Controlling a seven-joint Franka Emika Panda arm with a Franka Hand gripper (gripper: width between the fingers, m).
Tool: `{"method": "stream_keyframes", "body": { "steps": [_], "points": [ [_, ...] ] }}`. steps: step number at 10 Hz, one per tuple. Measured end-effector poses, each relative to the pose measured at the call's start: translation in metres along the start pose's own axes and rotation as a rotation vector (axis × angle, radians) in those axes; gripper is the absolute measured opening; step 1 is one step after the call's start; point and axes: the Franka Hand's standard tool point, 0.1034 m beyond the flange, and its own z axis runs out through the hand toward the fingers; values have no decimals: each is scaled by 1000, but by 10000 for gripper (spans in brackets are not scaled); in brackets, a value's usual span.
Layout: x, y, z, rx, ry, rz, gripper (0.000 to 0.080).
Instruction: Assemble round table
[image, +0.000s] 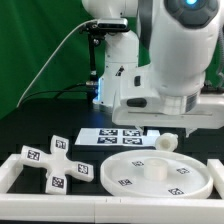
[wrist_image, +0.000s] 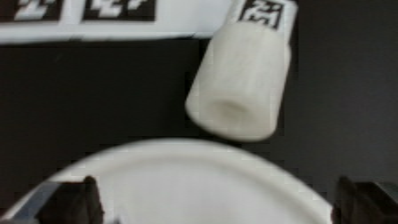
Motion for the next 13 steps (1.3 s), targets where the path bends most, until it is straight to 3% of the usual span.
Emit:
{"method": "stream_keyframes", "body": {
  "steps": [1,2,5,6,7,8,9,11,13],
  "points": [
    [-3,-1,10,52,-55,51,649],
    [-4,0,8,76,-83,74,649],
    [-3,0,7,71,-75,70,649],
    [-4,-1,9,93,-91,92,649],
    [-8,0,17,153,-156,152,649],
    [-7,1,21,189,-203,174,649],
    [-5,2,23,202,-211,185,649],
    [-5,1,22,200,-207,182,649],
    [-10,1,33,205,-232,190,649]
  ]
}}
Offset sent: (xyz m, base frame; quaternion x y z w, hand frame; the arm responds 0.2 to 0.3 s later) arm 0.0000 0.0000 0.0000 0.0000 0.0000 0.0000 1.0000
